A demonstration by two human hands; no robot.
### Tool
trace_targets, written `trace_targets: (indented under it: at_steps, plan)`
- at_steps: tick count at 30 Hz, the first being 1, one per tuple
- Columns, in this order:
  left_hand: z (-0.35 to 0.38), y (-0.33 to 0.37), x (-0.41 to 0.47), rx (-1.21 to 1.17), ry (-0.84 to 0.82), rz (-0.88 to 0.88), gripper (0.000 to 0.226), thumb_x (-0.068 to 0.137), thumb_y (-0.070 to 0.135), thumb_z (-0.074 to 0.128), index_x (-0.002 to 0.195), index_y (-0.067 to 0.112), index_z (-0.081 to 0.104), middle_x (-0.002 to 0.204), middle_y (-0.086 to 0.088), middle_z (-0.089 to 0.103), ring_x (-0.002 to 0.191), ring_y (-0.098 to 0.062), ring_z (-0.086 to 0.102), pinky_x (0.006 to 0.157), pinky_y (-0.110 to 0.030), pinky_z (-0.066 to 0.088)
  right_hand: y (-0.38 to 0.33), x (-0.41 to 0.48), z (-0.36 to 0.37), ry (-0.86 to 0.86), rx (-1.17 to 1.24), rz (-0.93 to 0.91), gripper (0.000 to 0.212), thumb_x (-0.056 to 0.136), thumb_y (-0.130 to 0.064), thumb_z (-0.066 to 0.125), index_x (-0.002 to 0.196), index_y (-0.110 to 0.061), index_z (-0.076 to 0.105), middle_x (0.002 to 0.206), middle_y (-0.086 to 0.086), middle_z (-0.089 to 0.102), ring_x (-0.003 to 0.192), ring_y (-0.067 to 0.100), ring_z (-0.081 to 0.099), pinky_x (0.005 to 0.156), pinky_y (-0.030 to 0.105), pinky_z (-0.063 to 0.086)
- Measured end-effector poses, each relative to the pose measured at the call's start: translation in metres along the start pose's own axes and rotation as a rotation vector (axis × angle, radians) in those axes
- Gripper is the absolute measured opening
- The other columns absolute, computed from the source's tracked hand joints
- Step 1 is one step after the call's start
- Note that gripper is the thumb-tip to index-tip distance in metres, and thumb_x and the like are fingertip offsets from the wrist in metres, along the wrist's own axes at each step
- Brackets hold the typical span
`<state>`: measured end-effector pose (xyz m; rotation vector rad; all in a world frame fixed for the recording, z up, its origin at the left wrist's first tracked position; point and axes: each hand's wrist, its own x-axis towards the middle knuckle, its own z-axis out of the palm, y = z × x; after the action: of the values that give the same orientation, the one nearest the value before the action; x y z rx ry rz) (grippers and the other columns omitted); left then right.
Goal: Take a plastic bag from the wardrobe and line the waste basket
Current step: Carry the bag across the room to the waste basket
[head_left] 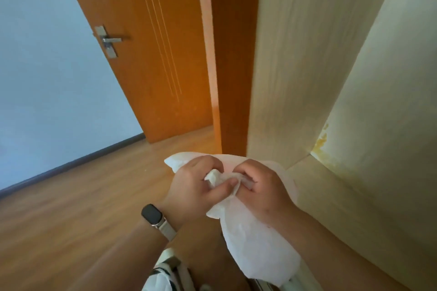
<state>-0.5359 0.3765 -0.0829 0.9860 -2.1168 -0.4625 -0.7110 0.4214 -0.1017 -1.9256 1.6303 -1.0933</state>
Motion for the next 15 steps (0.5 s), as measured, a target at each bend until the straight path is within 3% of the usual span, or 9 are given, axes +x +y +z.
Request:
trace_targets:
  at_steps: [3, 9, 13, 15]
  plan:
    - [-0.030, -0.029, -0.011, 0.084, -0.098, -0.011, 0.036, 0.075, 0.064, 0.064, 0.092, 0.032, 0.060, 0.085, 0.018, 0.062, 0.078, -0.002, 0.056, 0.064, -0.023, 0.048, -0.009, 0.020, 0.027, -0.064, -0.030, -0.042, 0.010, 0.087, -0.030, 0.070, 0.093, -0.027, 0.062, 0.086, -0.018, 0.060, 0.084, 0.003, 0.058, 0.070, 0.015, 0.052]
    - [-0.084, -0.095, -0.029, 0.267, -0.077, -0.116, 0.031, 0.080, 0.055, 0.055, 0.088, 0.028, 0.067, 0.083, 0.013, 0.068, 0.074, -0.009, 0.060, 0.058, -0.026, 0.048, -0.039, 0.069, 0.092, -0.226, -0.035, -0.057, 0.014, 0.089, -0.021, 0.064, 0.102, -0.027, 0.065, 0.089, -0.018, 0.061, 0.090, 0.003, 0.056, 0.074, 0.015, 0.052]
    - [-0.108, -0.133, -0.048, 0.193, 0.002, -0.262, 0.016, 0.077, 0.045, 0.060, 0.083, 0.030, 0.060, 0.072, 0.017, 0.061, 0.070, -0.006, 0.053, 0.053, -0.019, 0.040, -0.058, 0.095, 0.133, -0.376, -0.055, -0.086, 0.007, 0.092, -0.034, 0.062, 0.097, -0.030, 0.063, 0.085, -0.016, 0.062, 0.084, 0.007, 0.059, 0.071, 0.029, 0.056]
    - [-0.121, -0.152, -0.057, 0.092, 0.045, -0.350, 0.015, 0.077, 0.042, 0.059, 0.078, 0.027, 0.060, 0.070, 0.013, 0.062, 0.067, -0.010, 0.056, 0.054, -0.027, 0.045, -0.072, 0.109, 0.152, -0.423, -0.050, -0.105, 0.007, 0.091, -0.035, 0.062, 0.095, -0.029, 0.062, 0.083, -0.014, 0.062, 0.081, 0.009, 0.059, 0.070, 0.034, 0.056]
